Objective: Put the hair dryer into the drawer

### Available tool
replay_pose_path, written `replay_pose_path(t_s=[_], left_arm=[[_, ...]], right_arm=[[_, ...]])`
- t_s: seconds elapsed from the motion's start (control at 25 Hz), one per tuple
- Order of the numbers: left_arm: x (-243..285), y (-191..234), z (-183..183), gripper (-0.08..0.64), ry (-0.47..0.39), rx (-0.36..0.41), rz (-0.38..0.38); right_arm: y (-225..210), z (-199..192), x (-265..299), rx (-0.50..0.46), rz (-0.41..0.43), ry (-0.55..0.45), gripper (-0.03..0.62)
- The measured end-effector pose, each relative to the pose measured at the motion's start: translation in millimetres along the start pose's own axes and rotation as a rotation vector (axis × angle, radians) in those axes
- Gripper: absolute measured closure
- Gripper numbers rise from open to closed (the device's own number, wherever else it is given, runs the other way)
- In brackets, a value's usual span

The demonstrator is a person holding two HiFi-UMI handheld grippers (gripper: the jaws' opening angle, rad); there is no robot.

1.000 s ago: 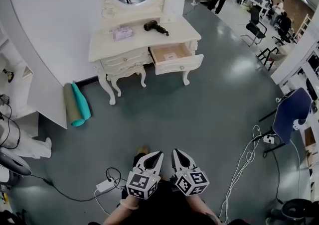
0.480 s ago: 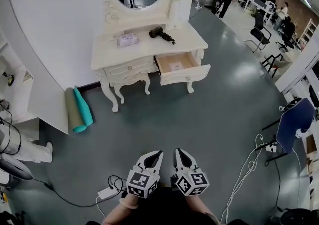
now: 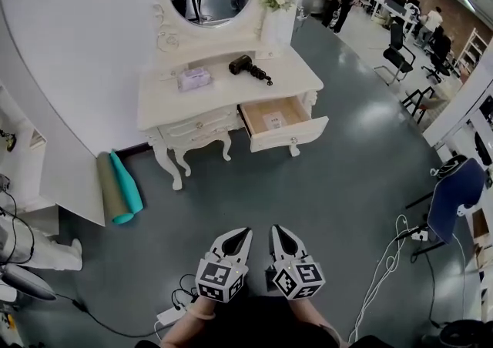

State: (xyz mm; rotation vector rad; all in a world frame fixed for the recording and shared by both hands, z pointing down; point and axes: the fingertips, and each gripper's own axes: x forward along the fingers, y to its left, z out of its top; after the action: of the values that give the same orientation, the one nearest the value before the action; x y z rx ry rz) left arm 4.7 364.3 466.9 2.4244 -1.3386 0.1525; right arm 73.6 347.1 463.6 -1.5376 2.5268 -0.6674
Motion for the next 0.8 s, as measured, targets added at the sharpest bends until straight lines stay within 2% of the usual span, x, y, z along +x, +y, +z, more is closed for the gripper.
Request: replay_pose_path(t_s=[0.44, 0.8], left_arm=[[38, 43, 40, 0.537, -0.029, 0.053, -0.065], [48, 72, 44, 0.538, -0.017, 0.054, -0.108]], right_arm=[[3, 22, 63, -0.048, -0.027, -0.021, 0.565], [10, 17, 93, -0.051, -0.064, -0.029, 0.565]])
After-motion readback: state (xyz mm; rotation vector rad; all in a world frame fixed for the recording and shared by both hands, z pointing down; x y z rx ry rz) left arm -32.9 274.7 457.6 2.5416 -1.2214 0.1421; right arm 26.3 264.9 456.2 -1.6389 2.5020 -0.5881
